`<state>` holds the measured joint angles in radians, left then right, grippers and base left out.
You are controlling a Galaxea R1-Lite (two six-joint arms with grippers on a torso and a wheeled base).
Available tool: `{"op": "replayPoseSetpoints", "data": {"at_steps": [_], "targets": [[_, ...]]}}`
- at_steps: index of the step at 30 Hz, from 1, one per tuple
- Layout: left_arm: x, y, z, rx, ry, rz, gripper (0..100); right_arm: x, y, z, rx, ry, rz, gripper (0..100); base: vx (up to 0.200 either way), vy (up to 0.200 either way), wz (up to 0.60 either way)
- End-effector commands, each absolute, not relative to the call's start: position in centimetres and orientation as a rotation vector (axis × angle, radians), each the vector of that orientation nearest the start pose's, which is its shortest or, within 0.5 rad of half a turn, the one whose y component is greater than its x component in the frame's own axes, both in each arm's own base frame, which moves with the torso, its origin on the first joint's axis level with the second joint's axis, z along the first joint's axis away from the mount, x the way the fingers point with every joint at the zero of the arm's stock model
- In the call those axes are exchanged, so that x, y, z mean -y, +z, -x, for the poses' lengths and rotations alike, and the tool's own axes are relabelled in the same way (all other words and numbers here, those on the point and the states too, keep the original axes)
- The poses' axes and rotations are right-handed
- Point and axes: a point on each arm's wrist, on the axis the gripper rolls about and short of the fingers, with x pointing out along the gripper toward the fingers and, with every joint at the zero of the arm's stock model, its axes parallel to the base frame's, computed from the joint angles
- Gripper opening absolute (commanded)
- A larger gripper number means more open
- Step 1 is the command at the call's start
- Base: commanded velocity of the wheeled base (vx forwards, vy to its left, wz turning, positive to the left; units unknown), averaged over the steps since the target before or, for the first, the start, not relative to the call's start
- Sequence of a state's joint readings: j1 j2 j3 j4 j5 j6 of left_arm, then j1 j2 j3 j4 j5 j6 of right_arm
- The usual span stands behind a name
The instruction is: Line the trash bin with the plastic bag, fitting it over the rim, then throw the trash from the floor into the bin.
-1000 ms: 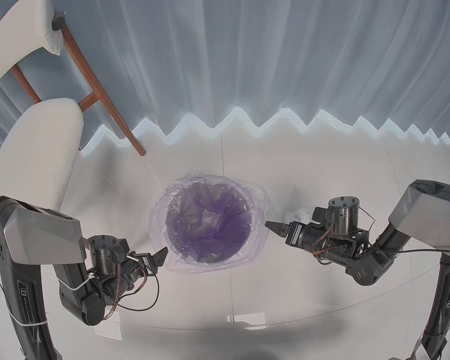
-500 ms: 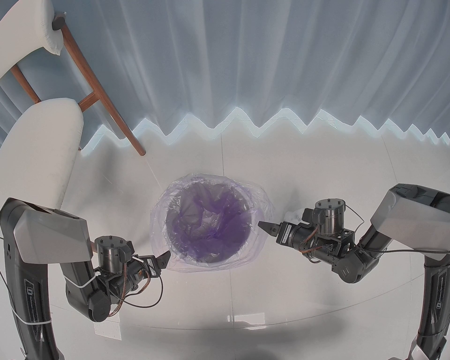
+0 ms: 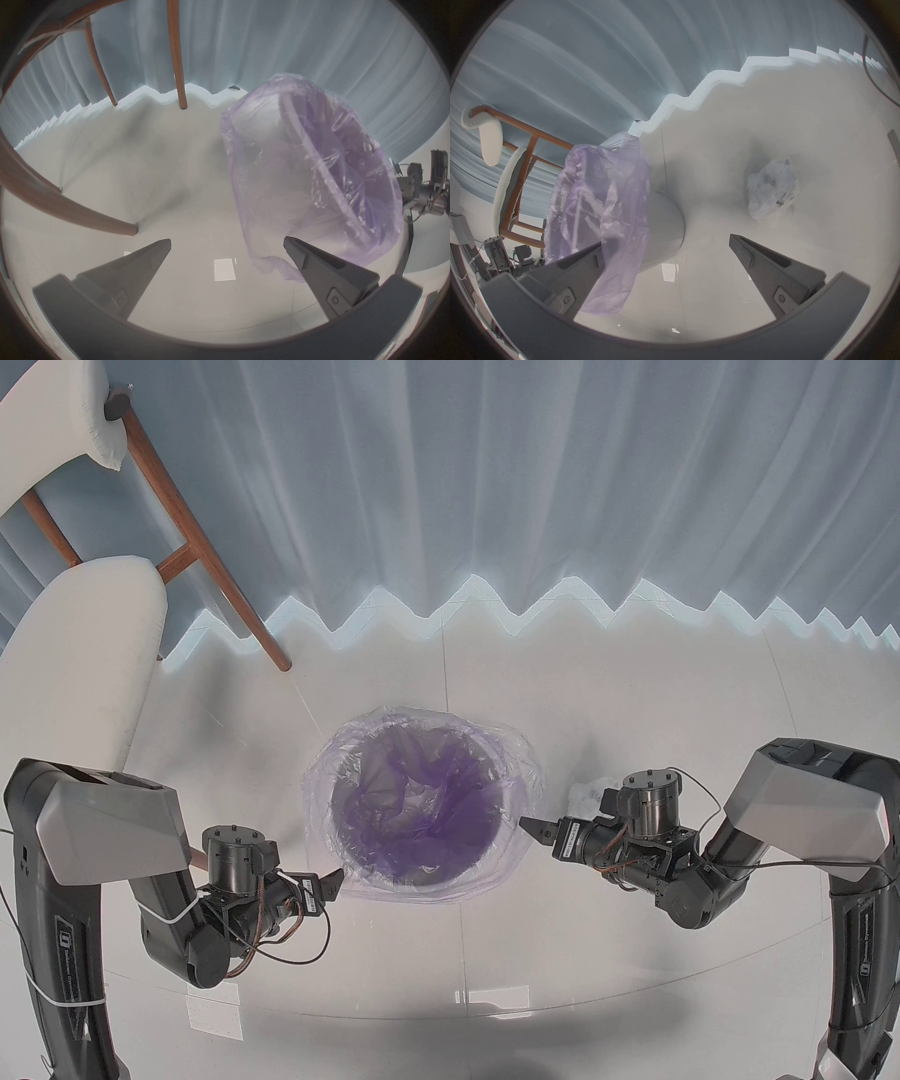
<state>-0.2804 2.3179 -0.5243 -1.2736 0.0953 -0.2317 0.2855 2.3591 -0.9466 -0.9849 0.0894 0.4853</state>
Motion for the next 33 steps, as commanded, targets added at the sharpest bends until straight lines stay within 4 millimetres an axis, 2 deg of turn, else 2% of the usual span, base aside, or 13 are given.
{"op": "replayPoseSetpoints", "data": {"at_steps": [1,8,22,33], "targets": [[9.0,-1.6,-32.5,-0.519,-0.127,0.097,100,-11.3,-0.5,-39.9,-0.517,0.236,-0.422,100,0.0,0.0,0.0],[8.9,-1.8,-34.1,-0.523,-0.133,0.029,100,-11.0,-1.2,-40.6,-0.542,0.214,-0.393,100,0.0,0.0,0.0],[6.5,-3.1,-36.4,-0.542,-0.071,-0.007,100,-10.5,-1.5,-43.0,-0.567,0.183,-0.396,100,0.0,0.0,0.0],[6.5,-3.7,-36.5,-0.555,-0.07,-0.006,100,-10.6,-2.9,-43.6,-0.587,0.169,-0.391,100,0.0,0.0,0.0]]}}
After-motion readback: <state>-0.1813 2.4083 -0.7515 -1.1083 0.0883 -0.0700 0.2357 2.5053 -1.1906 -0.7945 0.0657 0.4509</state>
